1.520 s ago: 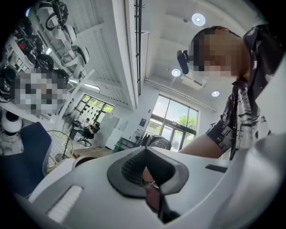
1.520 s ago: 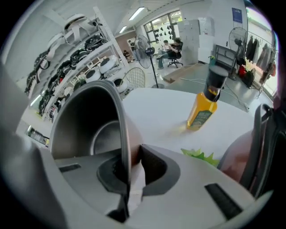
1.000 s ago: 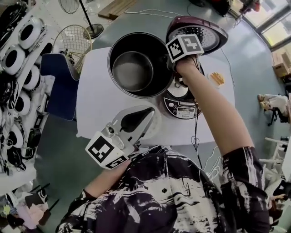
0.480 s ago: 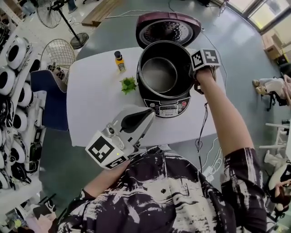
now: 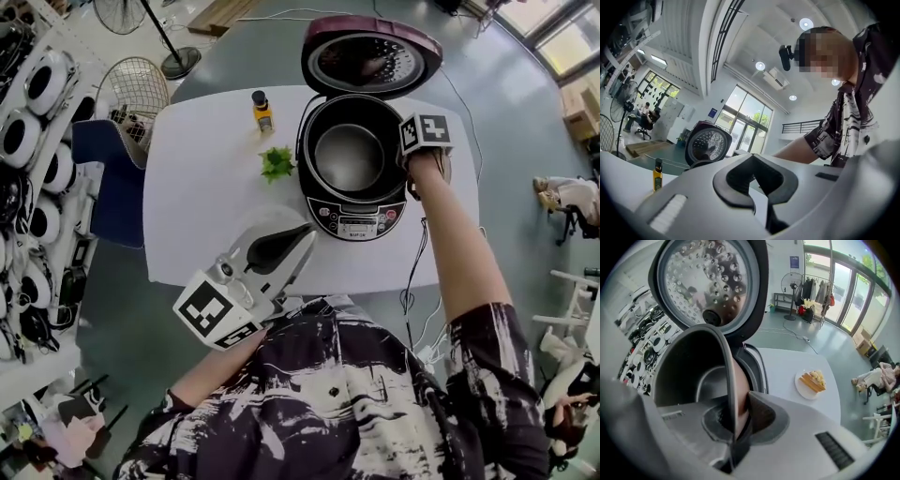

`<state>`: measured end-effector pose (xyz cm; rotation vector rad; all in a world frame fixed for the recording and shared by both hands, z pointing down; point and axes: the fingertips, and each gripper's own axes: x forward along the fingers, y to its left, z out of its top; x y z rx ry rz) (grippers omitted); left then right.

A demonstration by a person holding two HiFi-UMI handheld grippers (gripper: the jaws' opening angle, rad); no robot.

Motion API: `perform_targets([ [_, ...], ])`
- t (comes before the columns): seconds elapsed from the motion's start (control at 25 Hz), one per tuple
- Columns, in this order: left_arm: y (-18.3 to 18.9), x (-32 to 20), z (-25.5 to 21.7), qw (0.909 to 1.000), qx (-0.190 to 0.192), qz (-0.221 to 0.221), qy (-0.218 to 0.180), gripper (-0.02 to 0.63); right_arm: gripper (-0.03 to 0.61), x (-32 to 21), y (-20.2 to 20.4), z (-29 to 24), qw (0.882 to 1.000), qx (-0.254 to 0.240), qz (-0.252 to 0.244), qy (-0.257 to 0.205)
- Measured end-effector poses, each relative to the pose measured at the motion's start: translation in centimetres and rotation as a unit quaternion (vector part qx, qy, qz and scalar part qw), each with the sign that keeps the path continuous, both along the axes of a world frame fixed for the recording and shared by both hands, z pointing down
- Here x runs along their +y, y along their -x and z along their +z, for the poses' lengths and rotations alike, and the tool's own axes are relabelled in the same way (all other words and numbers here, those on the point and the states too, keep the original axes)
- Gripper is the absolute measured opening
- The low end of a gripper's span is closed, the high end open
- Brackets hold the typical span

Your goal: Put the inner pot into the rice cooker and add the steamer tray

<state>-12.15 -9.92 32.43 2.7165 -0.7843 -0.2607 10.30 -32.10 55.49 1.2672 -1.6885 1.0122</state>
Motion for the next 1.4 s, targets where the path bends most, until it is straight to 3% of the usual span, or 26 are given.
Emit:
perform_targets([
  [0.32, 1.6, -0.1, 0.5, 0.9998, -0.001, -0.017, 0.005, 0.005, 0.002, -0.5, 0.0, 1.4, 0.997, 0.076, -0.022, -0.007],
  [0.6, 2.2, -0.2, 0.6, 0.9998, 0.001, -0.019, 0.005, 0.005, 0.002, -0.4, 0.5, 1.6, 0.983, 0.158, -0.091, -0.009],
  [0.84, 2.7, -0.1, 0.6, 0.9998, 0.004, -0.018, 0.005, 0.005, 0.032, -0.3, 0.2, 1.1, 0.949, 0.263, -0.171, -0.02],
  [1.24, 3.7, 0.1, 0.7, 0.9997, 0.007, -0.021, 0.006, 0.005, 0.055, 0.1, 0.0, 1.8, 0.945, 0.276, -0.172, -0.037],
  [1.4, 3.9, 0.3, 0.5, 0.9998, 0.009, -0.018, 0.006, 0.005, 0.069, -0.2, 0.1, 1.8, 0.962, 0.231, -0.139, -0.037],
])
